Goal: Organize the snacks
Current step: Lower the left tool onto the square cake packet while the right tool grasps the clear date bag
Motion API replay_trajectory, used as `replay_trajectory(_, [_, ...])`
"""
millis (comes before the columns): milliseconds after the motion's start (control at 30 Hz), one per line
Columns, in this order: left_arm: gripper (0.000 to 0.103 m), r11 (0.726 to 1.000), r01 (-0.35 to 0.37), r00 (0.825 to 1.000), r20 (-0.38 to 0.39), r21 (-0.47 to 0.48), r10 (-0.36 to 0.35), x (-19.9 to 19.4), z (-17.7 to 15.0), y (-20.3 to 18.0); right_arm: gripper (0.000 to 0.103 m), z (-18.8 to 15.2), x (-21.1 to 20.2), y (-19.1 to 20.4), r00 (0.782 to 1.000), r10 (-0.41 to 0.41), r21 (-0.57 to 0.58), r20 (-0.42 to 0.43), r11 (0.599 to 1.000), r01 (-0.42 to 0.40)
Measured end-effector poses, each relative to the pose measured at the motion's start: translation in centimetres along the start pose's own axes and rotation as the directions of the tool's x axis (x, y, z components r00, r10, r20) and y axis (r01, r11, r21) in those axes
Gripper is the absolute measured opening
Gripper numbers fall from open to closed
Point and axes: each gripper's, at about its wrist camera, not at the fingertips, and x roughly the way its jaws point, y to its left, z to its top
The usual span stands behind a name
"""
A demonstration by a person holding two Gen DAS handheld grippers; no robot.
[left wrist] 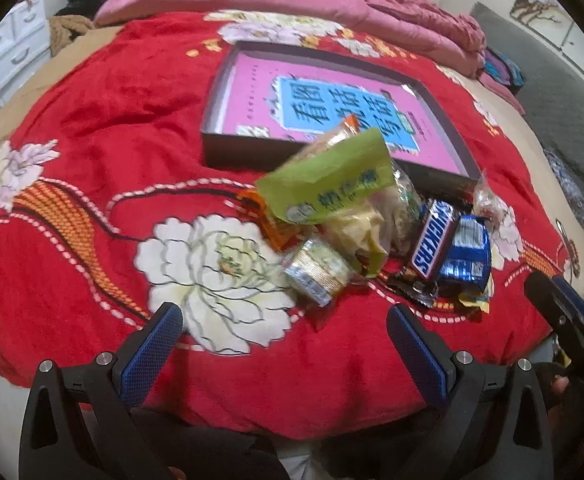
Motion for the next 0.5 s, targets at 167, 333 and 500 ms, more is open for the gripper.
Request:
replay_trajectory(167, [0.102,1.000,0.026,0.999,-0.034,0.001,-0.026,1.1,0.4,-0.3,0.103,0.3,0.6,-0.7,1.000,-0.007,0.026,-0.012,1.000,0.007])
replay_trajectory(333, [0.096,0.999,0.037,0.999,-0.039,-0.005,-0.038,1.7,0.8,-0.2,0.103,0.8,1.1,-1.4,1.000,-0.017,0.048,-0.014,0.999,0.017])
replay_trajectory(500, [0.073,0.999,0.024,0.999,-0.045,0.025,-0.022,2.1,1.0,-0.5,0.103,1.3,1.7,-2.2,1.000,-0.024,0.077,-0.017,0.997,0.025])
